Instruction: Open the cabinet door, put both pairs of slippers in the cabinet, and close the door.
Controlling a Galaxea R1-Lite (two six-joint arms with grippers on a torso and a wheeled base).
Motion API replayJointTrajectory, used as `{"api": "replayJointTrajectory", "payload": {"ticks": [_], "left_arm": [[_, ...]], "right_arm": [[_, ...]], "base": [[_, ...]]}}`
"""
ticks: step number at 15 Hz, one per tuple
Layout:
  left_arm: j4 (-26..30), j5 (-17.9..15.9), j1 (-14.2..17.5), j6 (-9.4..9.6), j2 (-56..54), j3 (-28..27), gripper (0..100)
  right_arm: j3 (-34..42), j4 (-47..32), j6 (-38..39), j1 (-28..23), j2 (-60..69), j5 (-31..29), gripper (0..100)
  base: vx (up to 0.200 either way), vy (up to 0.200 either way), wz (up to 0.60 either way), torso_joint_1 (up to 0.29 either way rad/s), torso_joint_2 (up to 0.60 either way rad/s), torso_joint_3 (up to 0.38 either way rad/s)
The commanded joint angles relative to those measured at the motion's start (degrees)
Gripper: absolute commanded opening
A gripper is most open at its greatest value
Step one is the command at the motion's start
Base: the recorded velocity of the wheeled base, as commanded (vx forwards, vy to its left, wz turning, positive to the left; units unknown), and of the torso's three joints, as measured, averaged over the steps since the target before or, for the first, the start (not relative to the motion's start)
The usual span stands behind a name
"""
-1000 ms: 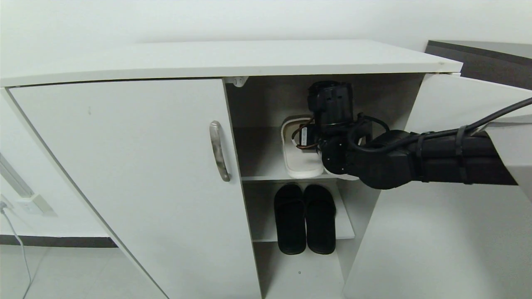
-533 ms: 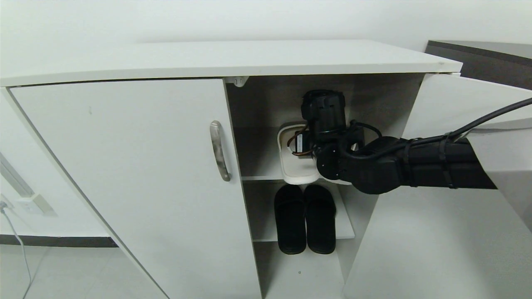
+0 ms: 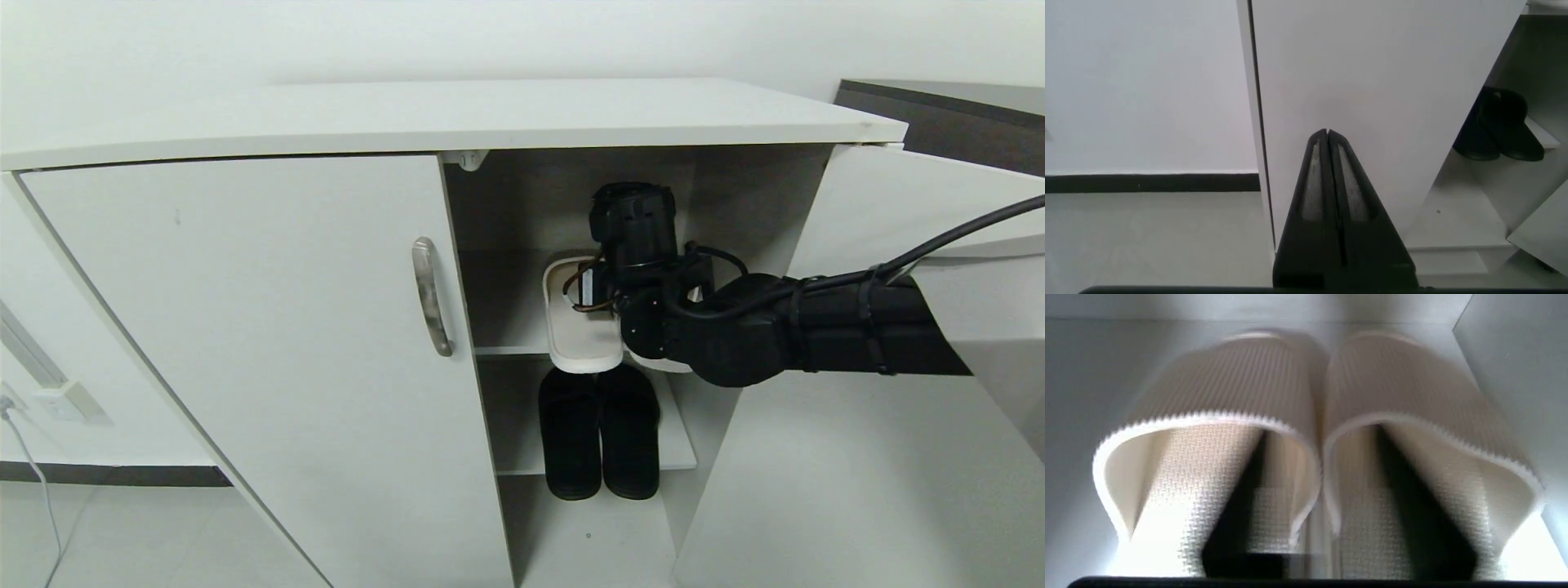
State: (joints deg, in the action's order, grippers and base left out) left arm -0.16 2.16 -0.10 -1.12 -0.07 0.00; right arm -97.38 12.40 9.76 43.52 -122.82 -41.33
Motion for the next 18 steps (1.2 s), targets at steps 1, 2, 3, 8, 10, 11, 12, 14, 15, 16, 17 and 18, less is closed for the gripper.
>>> {"api": "replayJointTrajectory", "payload": {"ticks": [1,2,3,8,10,11,12,14,15,16,17,18], "left_arm": [[-0.02,0.04,0.01,-0.02,0.07,0.00,0],[-0.02,0.04,0.01,-0.02,0.07,0.00,0],[-0.02,0.04,0.01,-0.02,0.07,0.00,0],[-0.02,0.04,0.01,-0.02,0.07,0.00,0],[-0.02,0.04,0.01,-0.02,0.07,0.00,0],[-0.02,0.04,0.01,-0.02,0.07,0.00,0],[-0.02,0.04,0.01,-0.02,0.07,0.00,0],[-0.02,0.04,0.01,-0.02,0.07,0.00,0],[-0.02,0.04,0.01,-0.02,0.07,0.00,0],[-0.02,0.04,0.01,-0.02,0.07,0.00,0],[-0.02,-0.05,0.01,-0.02,0.07,0.00,0],[-0.02,-0.05,0.01,-0.02,0.07,0.00,0]], "right_arm": [[2.81,0.08,-0.10,0.86,1.97,0.63,100],[3.69,0.17,-0.10,1.13,2.59,0.63,100],[4.83,0.17,-0.01,1.66,3.64,0.54,100],[15.29,1.40,0.08,5.43,11.99,0.02,100],[23.46,4.74,0.08,7.02,17.00,0.02,100],[26.54,6.41,0.08,7.37,18.58,0.02,100],[29.88,8.52,0.08,7.81,20.25,0.11,100],[36.38,13.44,-0.01,8.42,22.89,0.63,100],[39.28,15.99,0.08,8.60,23.50,0.81,100],[42.10,18.89,0.08,8.60,23.86,1.60,100],[45.44,22.41,-0.01,8.60,24.21,3.53,100],[48.16,25.66,-0.27,8.69,24.47,5.12,0]], "base": [[0.000,0.000,0.00,0.000,0.00,0.000],[0.000,0.000,0.00,0.000,0.00,0.000],[0.000,0.000,0.00,0.000,0.00,0.000],[0.000,0.000,0.00,0.000,0.00,0.000],[0.000,0.000,0.00,0.000,0.00,0.000],[0.000,0.000,0.00,0.000,0.00,0.000],[0.000,0.000,0.00,0.000,0.00,0.000],[0.000,0.000,0.00,0.000,0.00,0.000],[0.000,0.000,0.00,0.000,0.00,0.000],[0.000,0.000,0.00,0.000,0.00,0.000],[0.000,0.000,0.00,0.000,0.00,0.000],[0.000,0.000,0.00,0.000,0.00,0.000]]}}
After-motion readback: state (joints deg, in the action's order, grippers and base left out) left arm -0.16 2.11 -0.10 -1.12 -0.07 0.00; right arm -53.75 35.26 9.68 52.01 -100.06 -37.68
